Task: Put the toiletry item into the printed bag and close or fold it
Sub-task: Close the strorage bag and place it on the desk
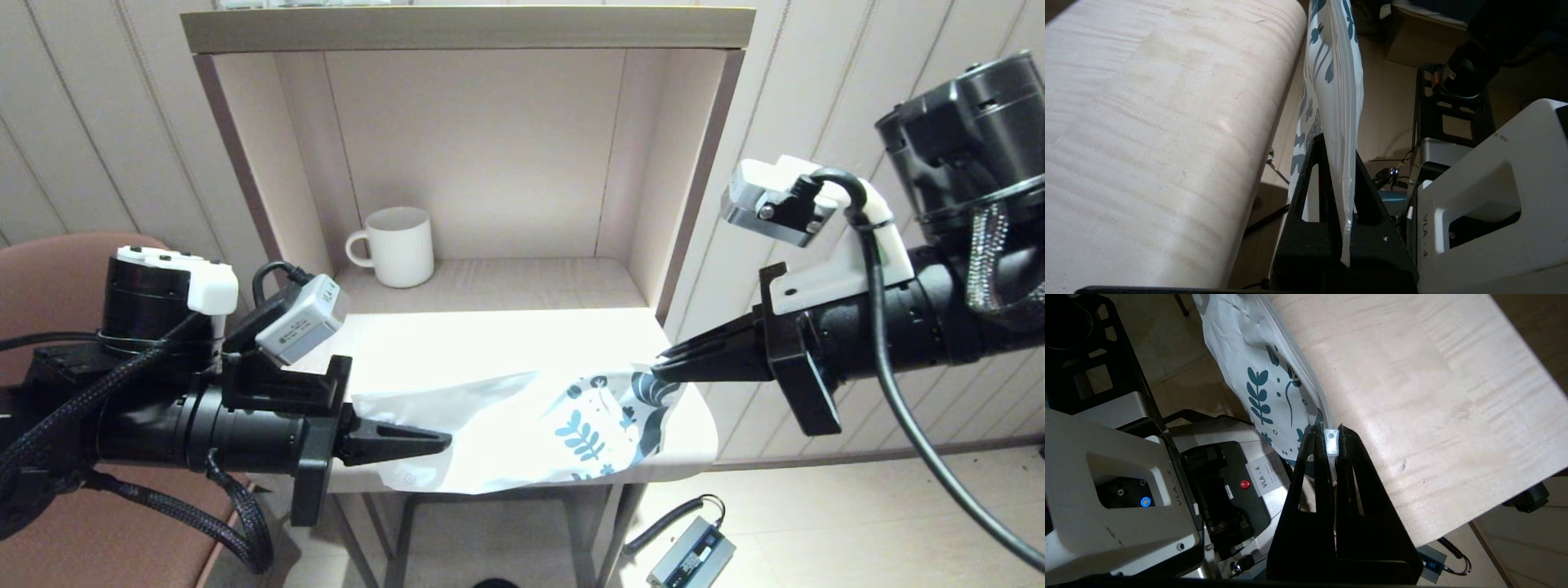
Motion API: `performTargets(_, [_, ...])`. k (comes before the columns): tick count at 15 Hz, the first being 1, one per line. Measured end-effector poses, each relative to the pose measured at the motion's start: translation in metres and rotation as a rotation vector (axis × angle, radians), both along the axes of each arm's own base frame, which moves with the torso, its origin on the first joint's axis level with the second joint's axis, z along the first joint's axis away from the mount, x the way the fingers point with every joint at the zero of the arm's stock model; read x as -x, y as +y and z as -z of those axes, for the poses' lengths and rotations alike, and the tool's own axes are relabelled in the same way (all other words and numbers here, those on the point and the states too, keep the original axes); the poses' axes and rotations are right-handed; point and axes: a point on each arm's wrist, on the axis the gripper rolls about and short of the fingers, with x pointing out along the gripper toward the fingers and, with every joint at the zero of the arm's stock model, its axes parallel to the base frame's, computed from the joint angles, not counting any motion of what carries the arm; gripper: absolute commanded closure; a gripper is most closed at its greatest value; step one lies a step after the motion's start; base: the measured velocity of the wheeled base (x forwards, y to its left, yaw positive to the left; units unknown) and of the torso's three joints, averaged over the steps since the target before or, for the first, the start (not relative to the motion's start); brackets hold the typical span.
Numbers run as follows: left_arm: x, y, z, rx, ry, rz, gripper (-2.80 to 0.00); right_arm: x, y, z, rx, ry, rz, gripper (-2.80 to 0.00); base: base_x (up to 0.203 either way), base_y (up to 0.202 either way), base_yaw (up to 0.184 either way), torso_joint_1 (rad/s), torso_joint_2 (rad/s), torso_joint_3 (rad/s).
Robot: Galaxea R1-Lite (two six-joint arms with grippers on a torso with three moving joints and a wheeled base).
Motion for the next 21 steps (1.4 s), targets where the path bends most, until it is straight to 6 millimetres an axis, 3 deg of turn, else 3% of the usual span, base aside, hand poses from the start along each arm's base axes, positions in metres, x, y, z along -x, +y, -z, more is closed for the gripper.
performTargets(1, [0.0,0.0,0.0,0.0,0.0,0.002,0.0,0.0,0.0,0.0,0.001,0.0,0.0,-2.8,0.0,0.0,0.0,0.0,0.0,0.0])
performTargets(9, [0.001,-0.001,0.001,-0.001,0.0,0.005,0.0,-0.001,-0.001,-0.003,-0.011,-0.013,0.009,-2.8,0.0,0.0,0.0,0.0,0.0,0.0])
performTargets(14, [-0.01,0.002,-0.011,0.0,-0.033,-0.08,0.0,0.006,-0.012,-0.03,-0.085,-0.065,0.057,-2.8,0.0,0.0,0.0,0.0,0.0,0.0])
performTargets(15, [-0.014,0.004,-0.016,0.001,-0.039,-0.13,0.0,0.01,-0.017,-0.035,-0.102,-0.073,0.08,0.0,0.0,0.0,0.0,0.0,0.0,0.0])
performTargets(18, [-0.025,0.008,-0.03,0.01,-0.037,-0.267,0.0,0.02,-0.034,-0.041,-0.121,-0.093,0.137,0.0,0.0,0.0,0.0,0.0,0.0,0.0])
performTargets(21, [-0.044,0.005,-0.033,0.008,-0.025,-0.341,0.0,0.043,-0.048,-0.033,-0.117,-0.089,0.153,0.0,0.0,0.0,0.0,0.0,0.0,0.0])
